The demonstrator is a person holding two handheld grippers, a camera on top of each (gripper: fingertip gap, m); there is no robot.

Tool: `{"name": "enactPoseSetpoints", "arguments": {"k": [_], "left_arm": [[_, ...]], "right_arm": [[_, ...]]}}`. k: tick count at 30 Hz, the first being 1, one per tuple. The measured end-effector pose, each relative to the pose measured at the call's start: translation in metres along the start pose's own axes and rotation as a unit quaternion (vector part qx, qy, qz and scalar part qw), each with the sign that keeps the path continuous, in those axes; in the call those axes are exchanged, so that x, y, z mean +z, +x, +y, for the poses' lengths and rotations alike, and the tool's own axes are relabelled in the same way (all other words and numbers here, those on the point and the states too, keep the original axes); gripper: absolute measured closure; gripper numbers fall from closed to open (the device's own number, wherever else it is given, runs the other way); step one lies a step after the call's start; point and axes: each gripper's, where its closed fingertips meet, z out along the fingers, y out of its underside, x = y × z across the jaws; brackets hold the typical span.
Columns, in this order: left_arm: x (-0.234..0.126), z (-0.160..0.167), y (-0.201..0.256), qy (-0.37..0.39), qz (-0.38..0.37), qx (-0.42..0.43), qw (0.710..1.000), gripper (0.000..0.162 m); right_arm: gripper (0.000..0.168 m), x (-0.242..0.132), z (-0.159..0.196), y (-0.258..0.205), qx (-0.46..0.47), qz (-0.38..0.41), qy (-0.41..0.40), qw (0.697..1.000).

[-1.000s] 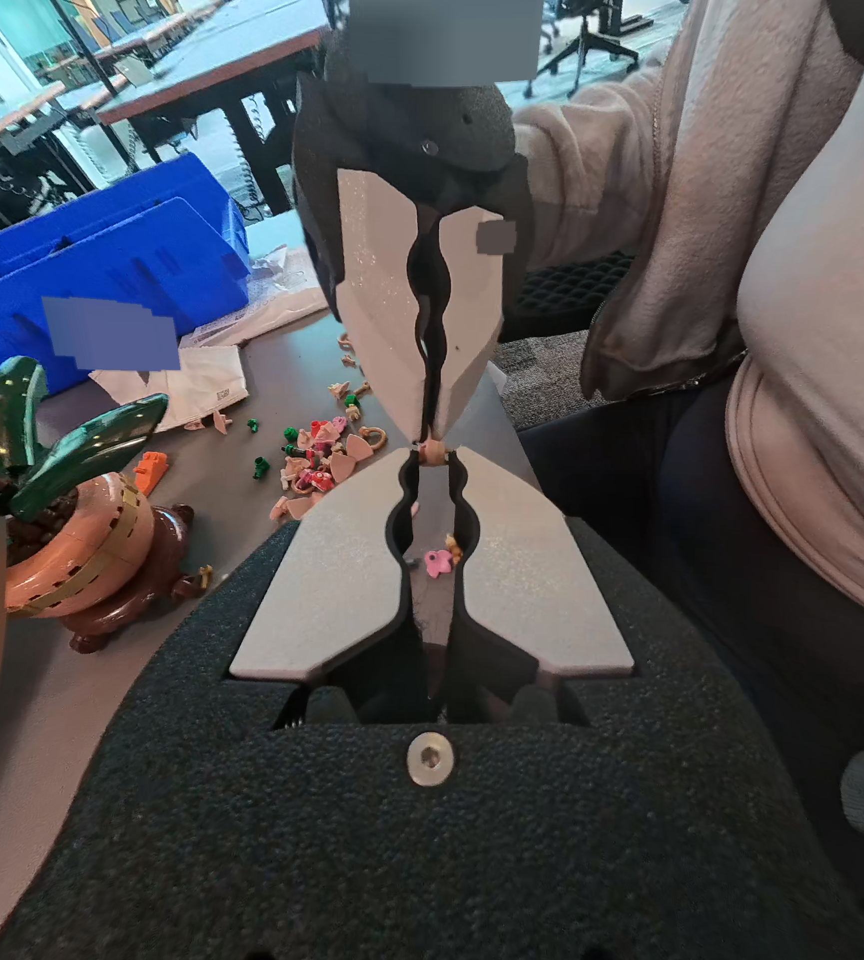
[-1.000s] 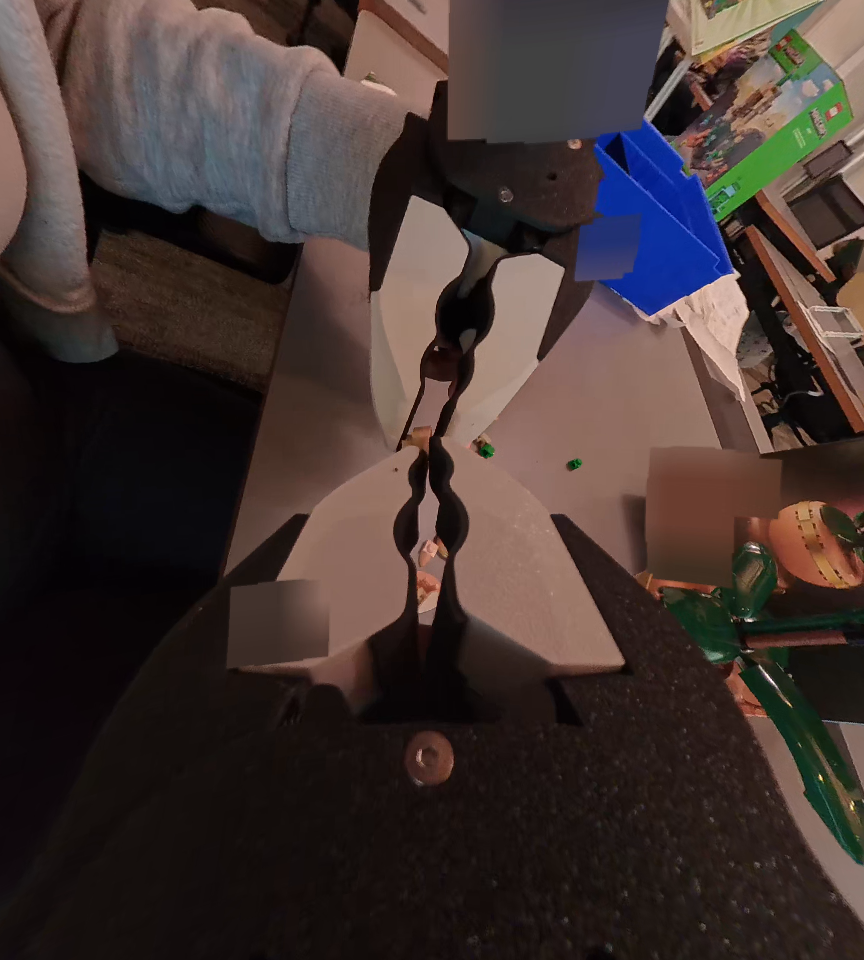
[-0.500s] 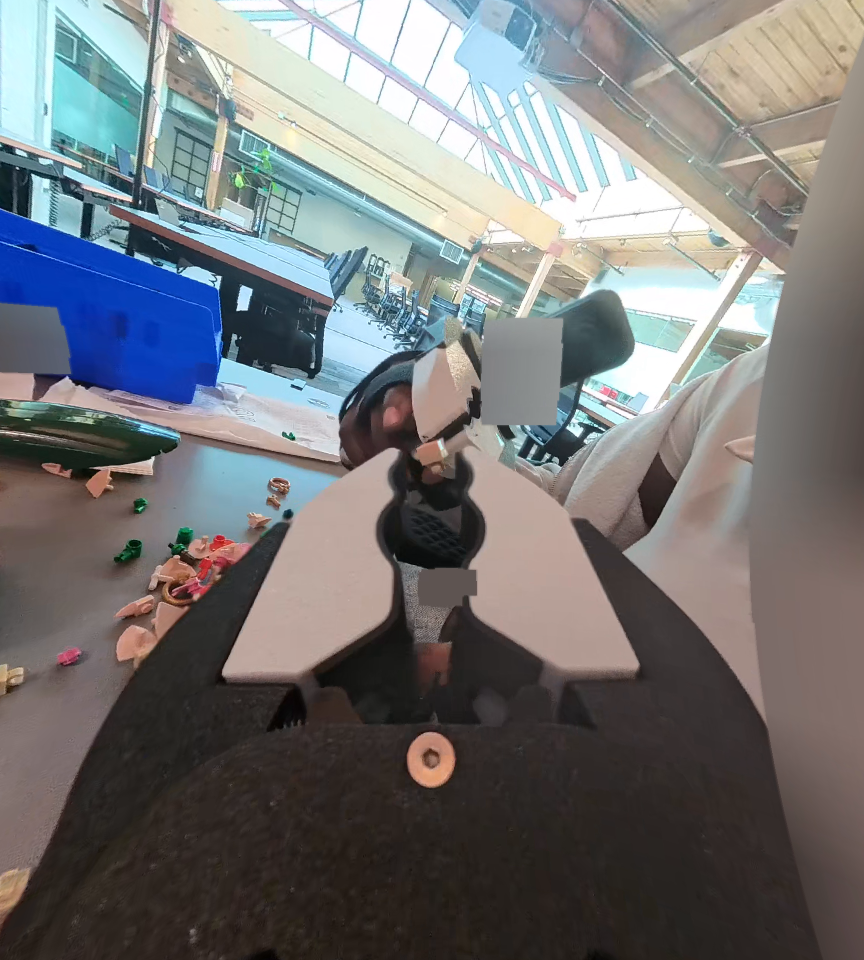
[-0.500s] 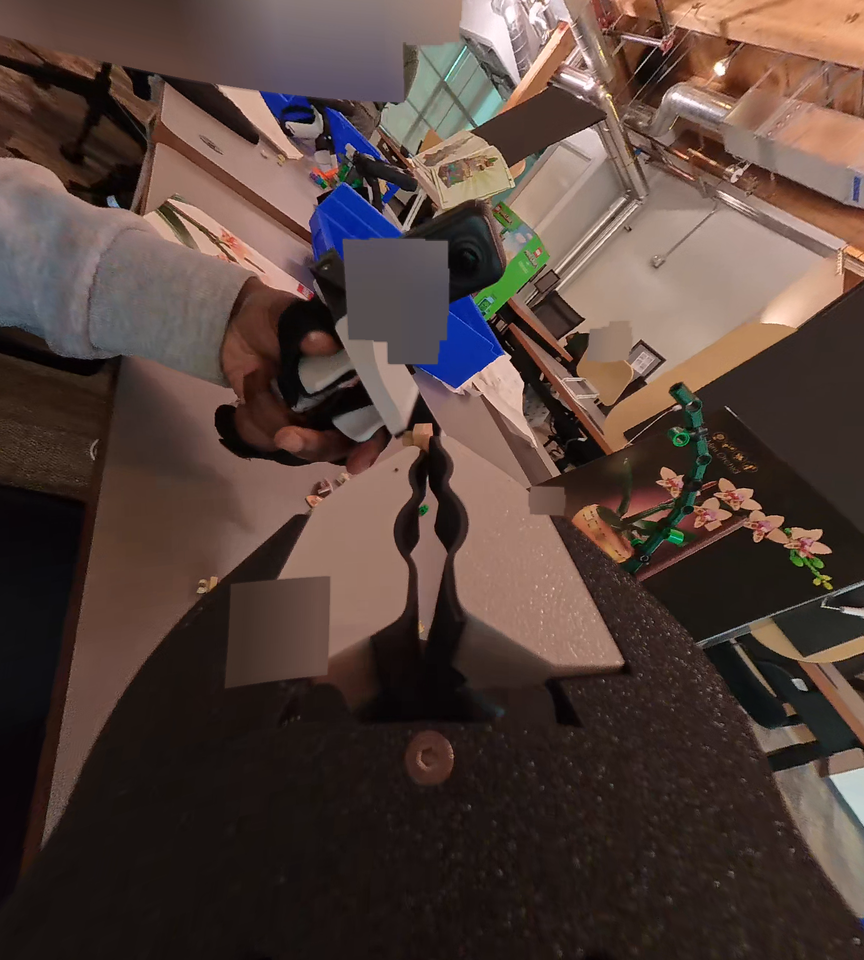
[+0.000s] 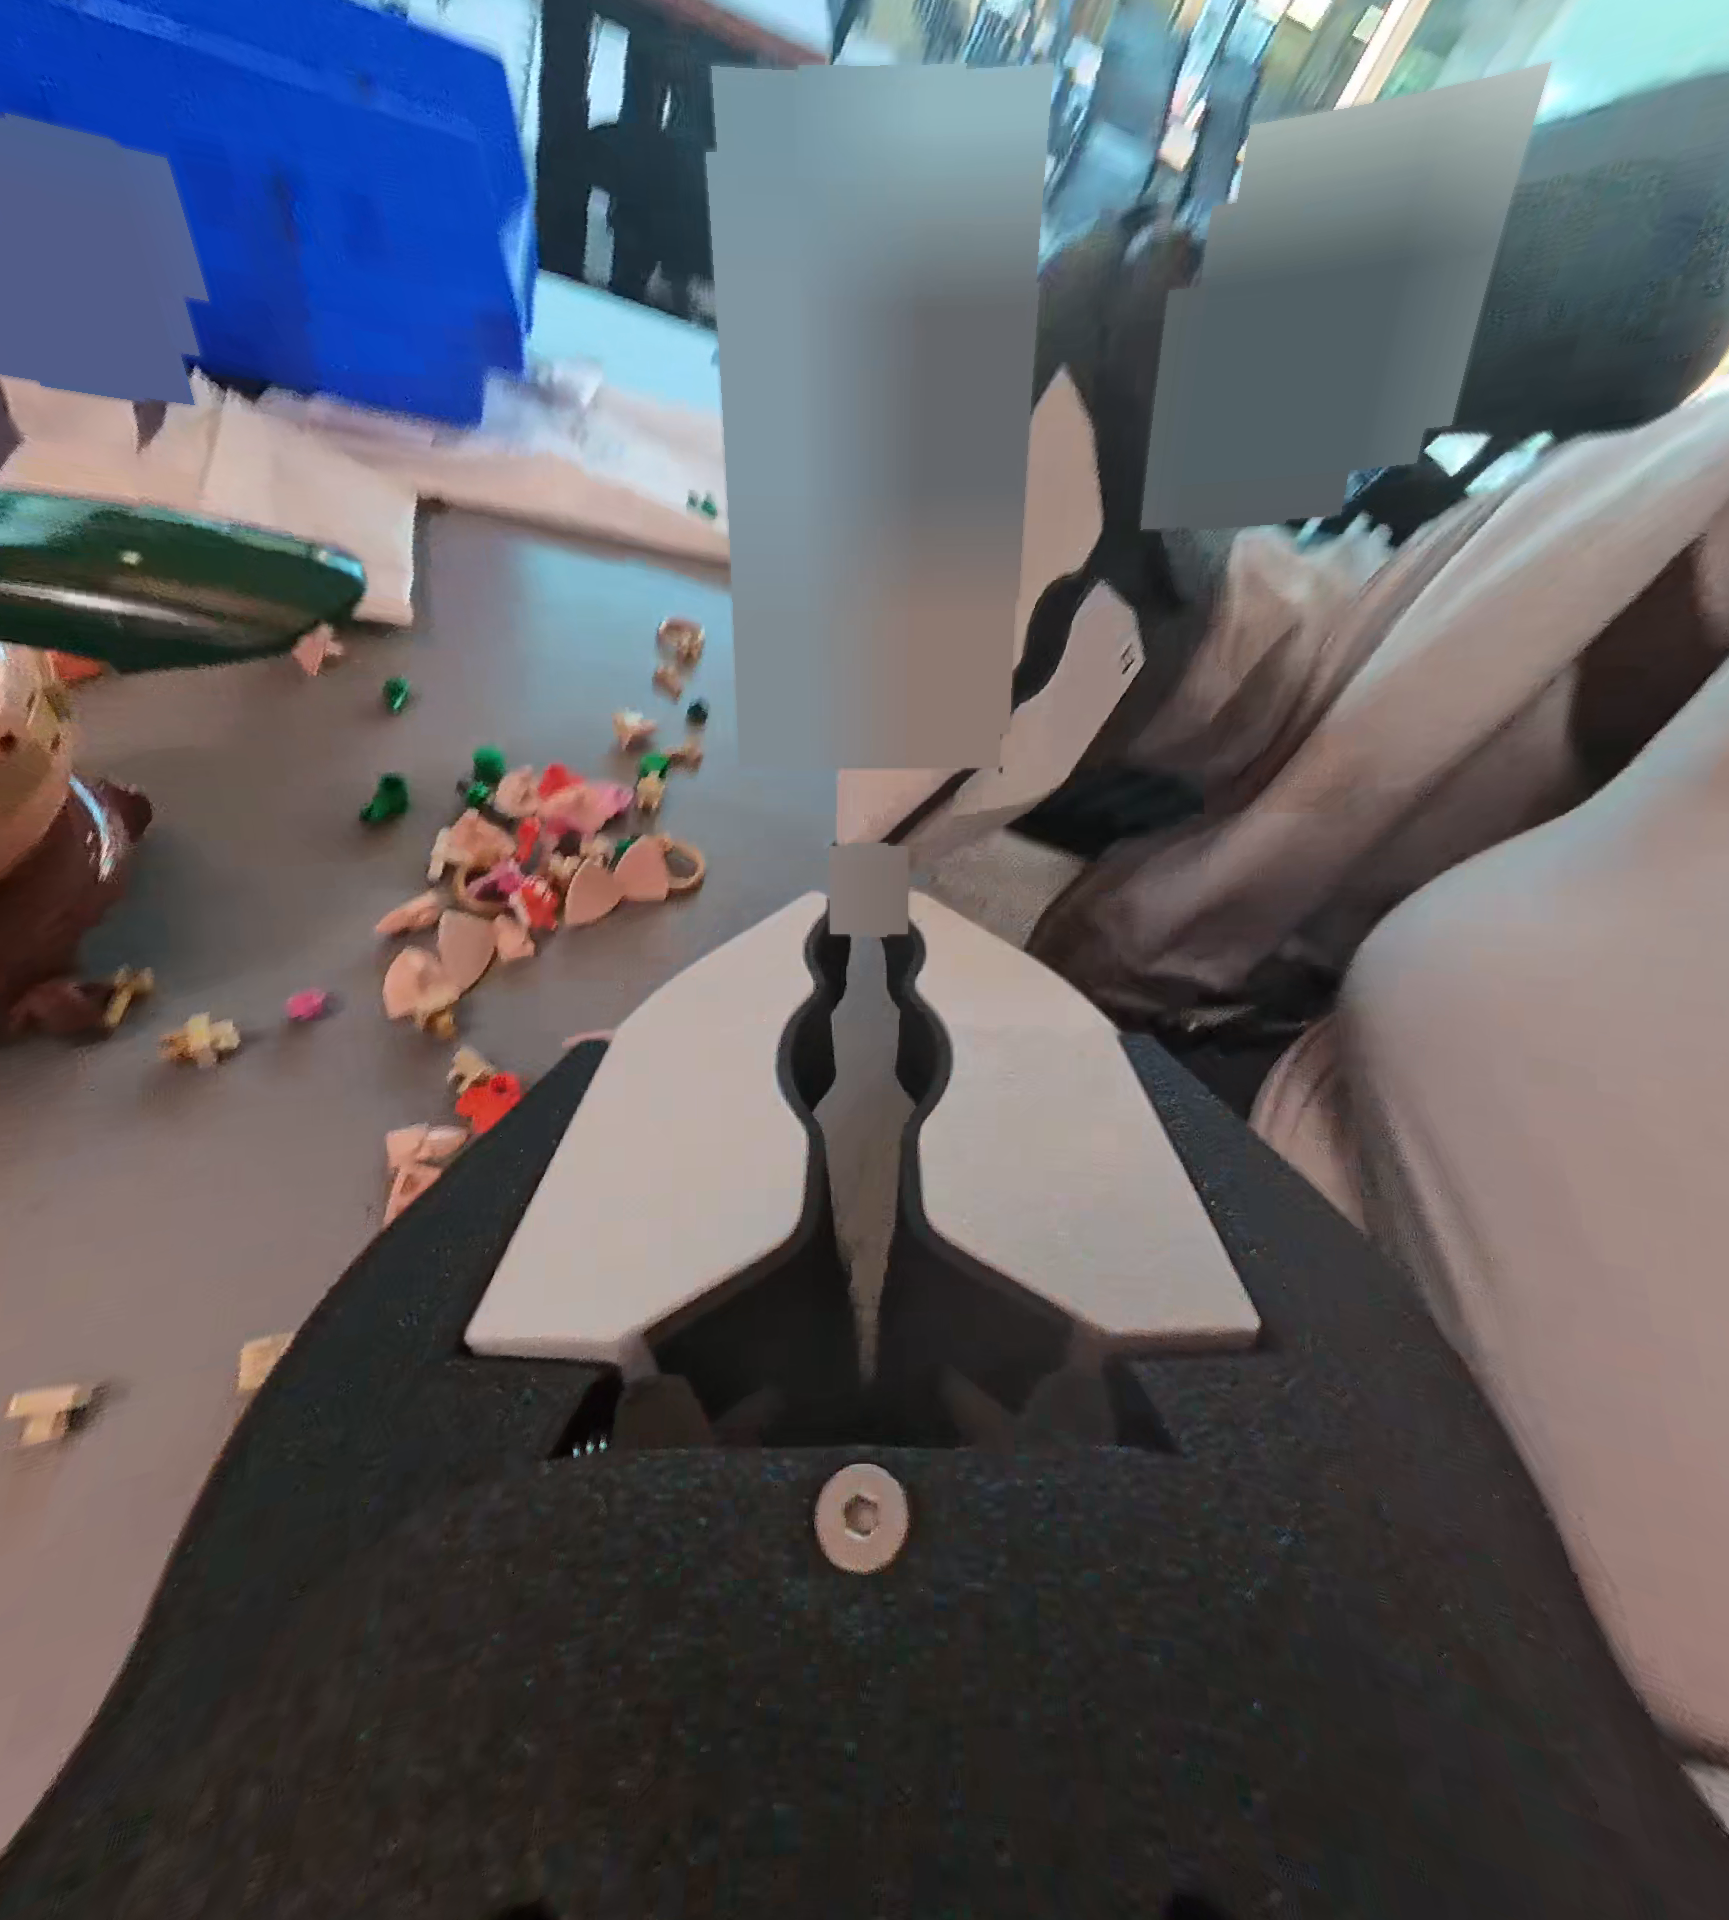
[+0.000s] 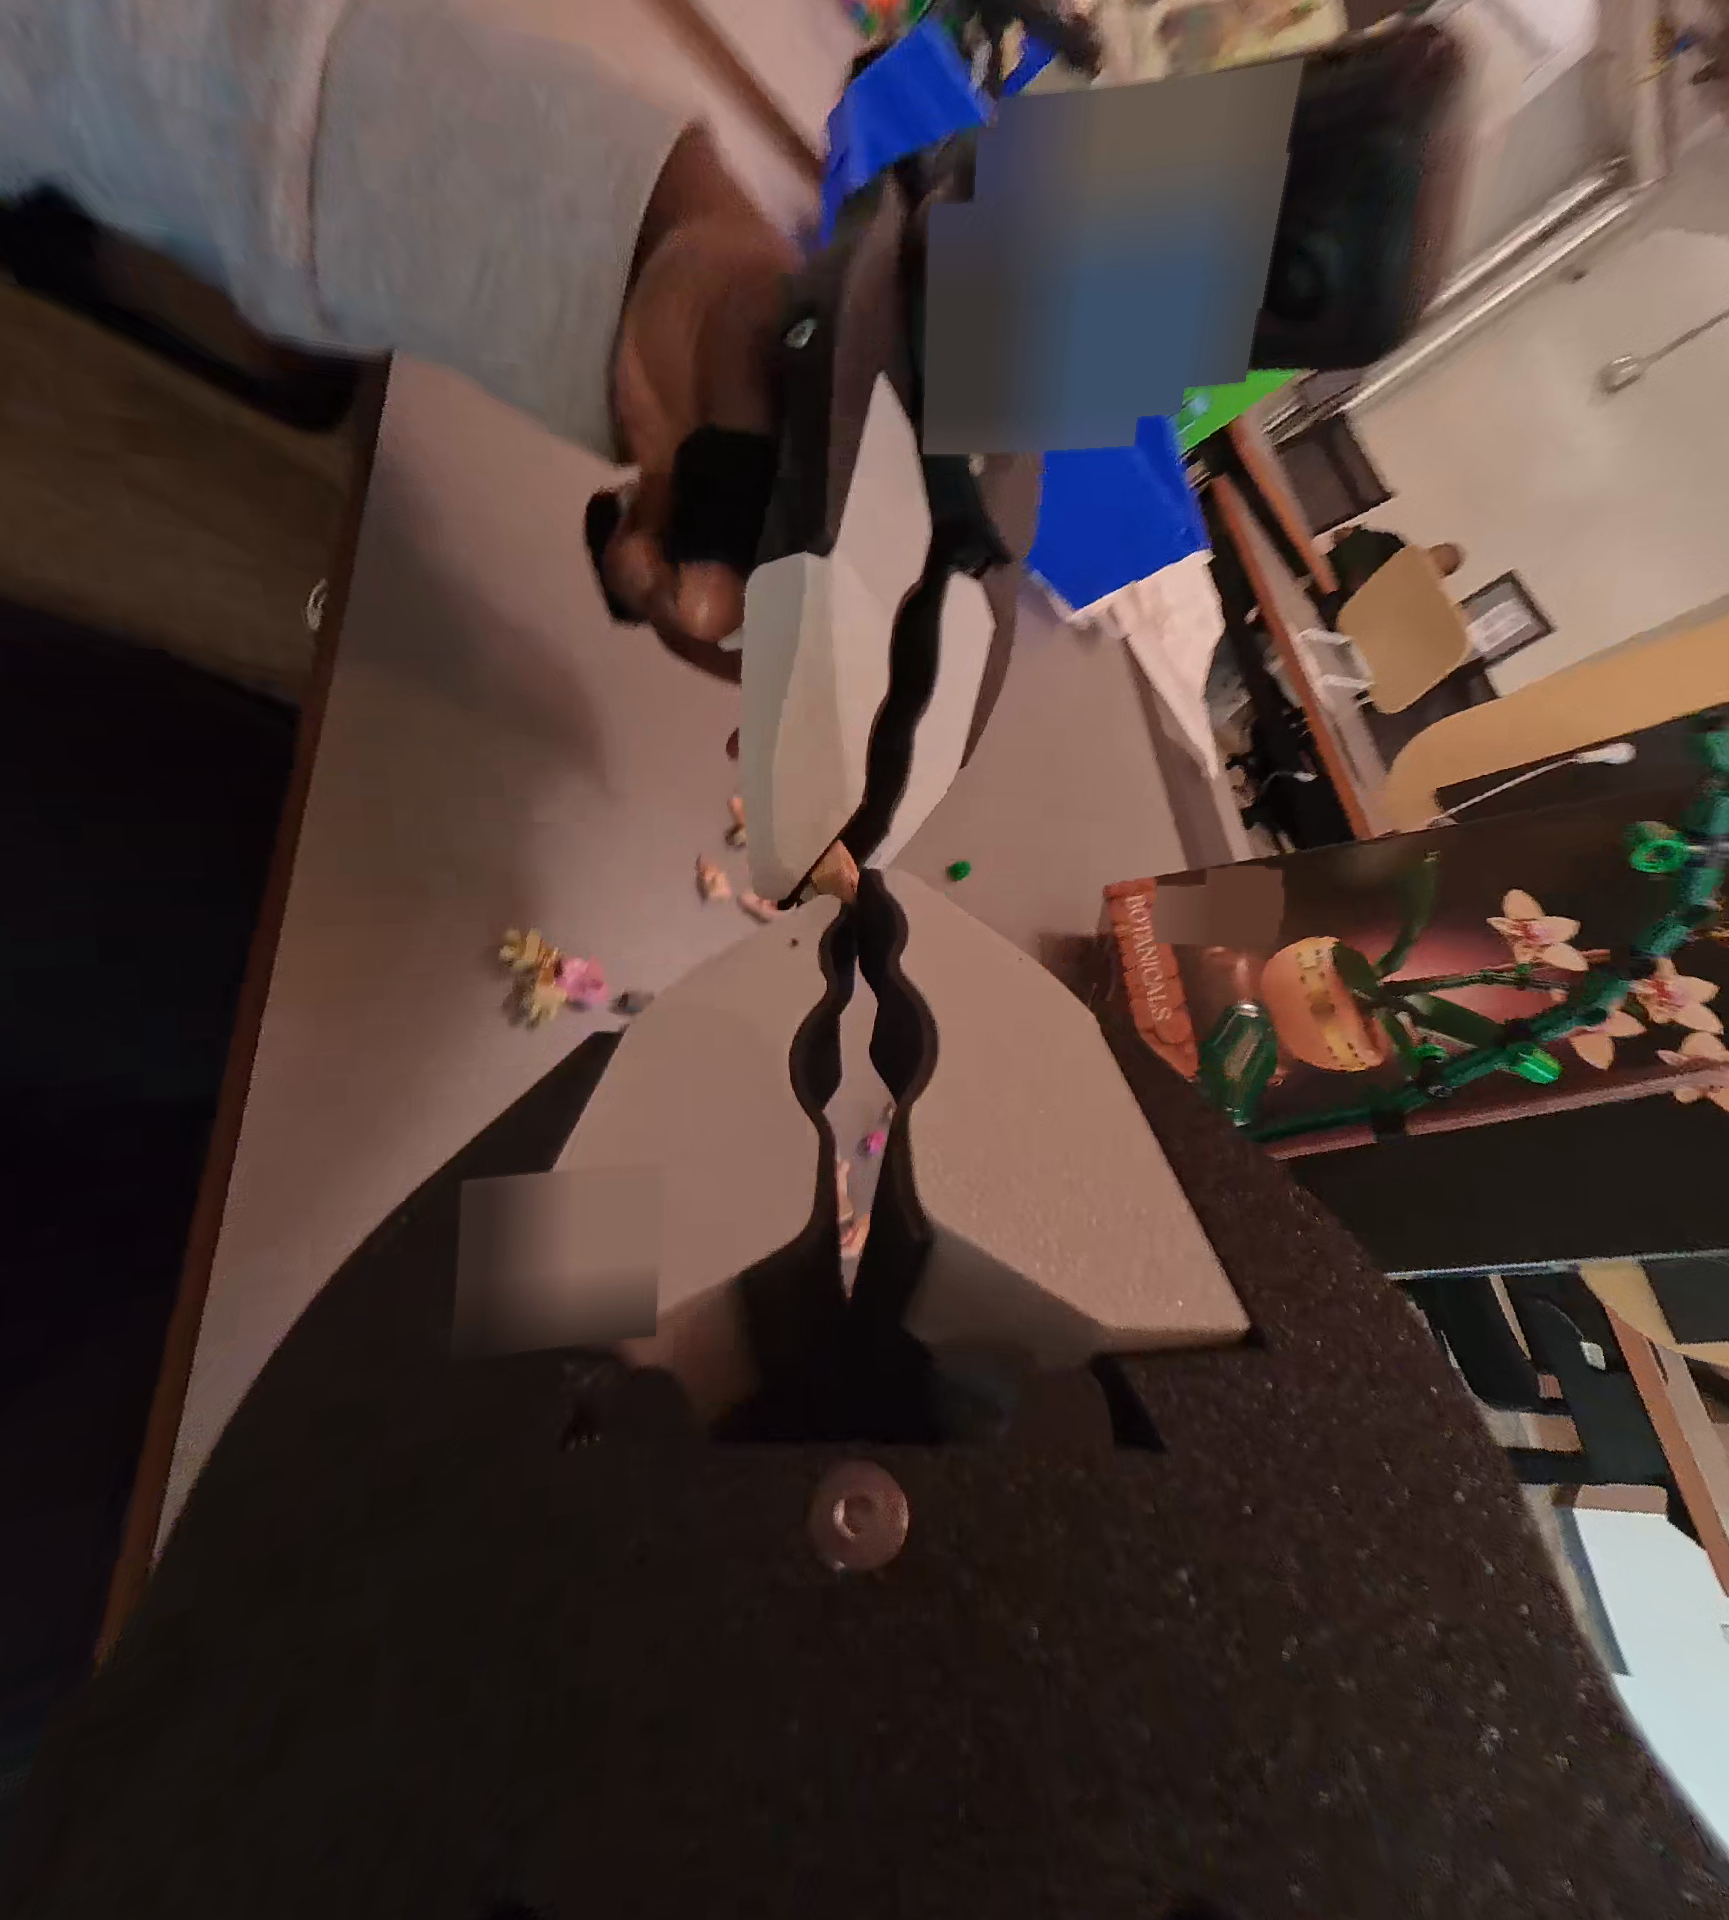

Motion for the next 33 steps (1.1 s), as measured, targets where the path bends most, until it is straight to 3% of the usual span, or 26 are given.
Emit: {"name": "enactPoseSetpoints", "arguments": {"k": [5, 8, 10, 14, 16, 18, 21, 25, 30, 33], "left_arm": [[0.006, 0.024, -0.008, -0.087, -0.043, 0.018, 0.995, 0.156], [0.020, 0.037, -0.005, -0.126, -0.035, 0.025, 0.991, 0.156], [0.025, 0.031, 0.001, -0.102, -0.009, 0.015, 0.995, 0.156], [-0.003, 0.023, -0.018, -0.057, -0.026, -0.016, 0.998, 0.156], [-0.012, 0.028, -0.025, -0.061, -0.035, -0.024, 0.997, 0.156], [-0.014, 0.035, -0.025, -0.084, -0.033, -0.030, 0.995, 0.156], [-0.007, 0.042, -0.020, -0.110, -0.022, -0.024, 0.993, 0.156], [-0.003, 0.043, -0.013, -0.121, -0.012, -0.016, 0.992, 0.156], [-0.007, 0.042, -0.012, -0.118, -0.012, -0.015, 0.993, 0.156], [-0.008, 0.037, -0.008, -0.101, 0.003, -0.026, 0.995, 0.155]], "right_arm": [[0.168, 0.008, 0.012, -0.013, -0.035, -0.057, -0.030, 0.997], [0.168, 0.014, -0.003, -0.011, -0.026, -0.071, 0.005, 0.997], [0.168, 0.019, 0.011, -0.007, -0.045, -0.061, -0.037, 0.996], [0.168, 0.006, 0.020, 0.007, 0.052, -0.031, 0.004, 0.998], [0.168, -0.003, 0.015, 0.006, 0.068, -0.053, 0.037, 0.996], [0.151, -0.002, 0.013, 0.001, 0.036, -0.078, 0.026, 0.996], [0.152, 0.010, 0.017, -0.013, -0.054, -0.137, -0.037, 0.988], [0.156, 0.022, 0.015, -0.026, -0.118, -0.191, -0.051, 0.973], [0.165, 0.027, 0.014, -0.028, -0.146, -0.200, -0.054, 0.967], [0.168, 0.027, 0.009, -0.021, -0.097, -0.189, -0.032, 0.977]]}}
